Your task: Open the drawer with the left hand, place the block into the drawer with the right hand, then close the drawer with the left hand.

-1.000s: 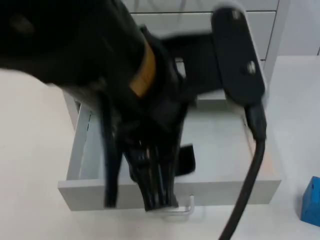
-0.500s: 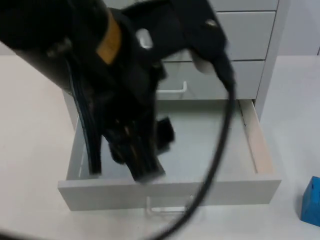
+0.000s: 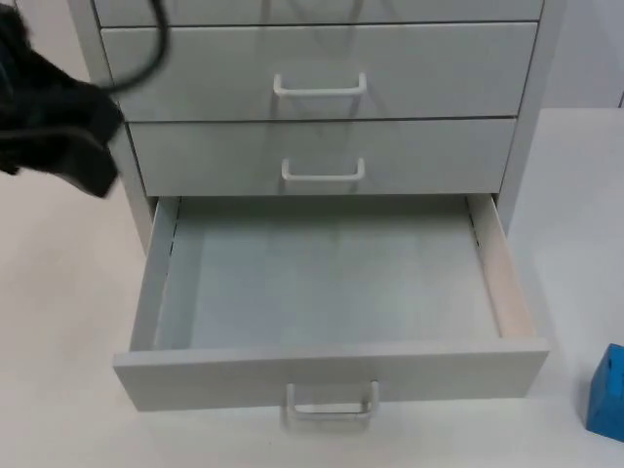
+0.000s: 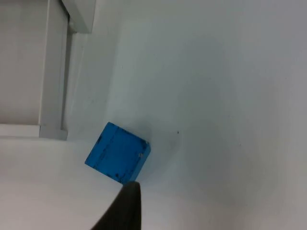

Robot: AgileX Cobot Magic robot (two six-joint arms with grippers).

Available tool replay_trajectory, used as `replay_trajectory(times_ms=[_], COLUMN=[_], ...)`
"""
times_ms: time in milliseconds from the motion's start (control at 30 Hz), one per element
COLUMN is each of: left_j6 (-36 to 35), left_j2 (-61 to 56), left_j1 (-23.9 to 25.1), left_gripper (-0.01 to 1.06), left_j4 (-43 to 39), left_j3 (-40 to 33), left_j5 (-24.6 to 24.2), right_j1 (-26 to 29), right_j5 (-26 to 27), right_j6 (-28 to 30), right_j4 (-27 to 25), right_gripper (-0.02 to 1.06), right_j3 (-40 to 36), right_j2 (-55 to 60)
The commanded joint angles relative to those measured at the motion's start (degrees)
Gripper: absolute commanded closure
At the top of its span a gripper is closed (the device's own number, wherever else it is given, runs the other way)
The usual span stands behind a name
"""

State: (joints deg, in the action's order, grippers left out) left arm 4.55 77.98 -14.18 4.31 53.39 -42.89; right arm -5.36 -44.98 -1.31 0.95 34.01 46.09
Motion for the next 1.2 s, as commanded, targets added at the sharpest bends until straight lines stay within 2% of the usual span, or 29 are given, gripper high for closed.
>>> replay_trajectory(times_ms=[0, 133, 300, 700, 733, 833, 867, 900, 1167], left_j6=[-0.52, -0.52, -0.77, -0.77, -0.77, -1.57, -1.57, -1.57, -1.57], left_j2=[-1.02, -3.77, -7.23, -21.86, -23.96, -29.74, -29.74, -31.53, -40.24], left_j1=[2.95, 7.98, 11.48, 11.96, 11.96, 11.96, 11.96, 11.96, 11.96], left_gripper=[0.38, 0.38, 0.38, 0.36, 0.31, 0.07, 0.07, -0.01, 0.00], left_j4=[2.79, 2.79, 2.92, 1.90, 1.63, 0.88, 0.88, 0.79, -2.31], left_j3=[-0.11, -2.48, -6.74, -13.18, -14.00, -16.89, -16.89, -17.73, -22.11], left_j5=[-0.46, -0.01, 1.43, 1.74, 1.74, 1.50, 1.50, 1.39, 1.45], right_j1=[0.07, 0.07, 0.07, 0.07, 0.07, 0.07, 0.07, 0.07, 0.07], right_j5=[0.04, 0.04, 0.28, 0.55, 0.55, 0.55, 0.55, 0.68, 0.67], right_j6=[0.46, 0.46, 0.46, 0.29, 0.29, 0.29, 0.29, 0.29, 0.29], right_j4=[-0.14, -0.14, -0.14, -0.14, -0.14, -0.14, -0.14, -0.14, -0.26], right_gripper=[-0.01, -0.01, -0.01, -0.01, -0.01, -0.01, -0.01, -0.01, -0.01], right_j3=[0.17, 0.17, 0.17, 0.17, 0.17, 0.17, 0.17, 0.17, 0.17], right_j2=[0.01, 0.01, 0.01, 0.01, 0.01, 0.01, 0.01, 0.01, 0.01])
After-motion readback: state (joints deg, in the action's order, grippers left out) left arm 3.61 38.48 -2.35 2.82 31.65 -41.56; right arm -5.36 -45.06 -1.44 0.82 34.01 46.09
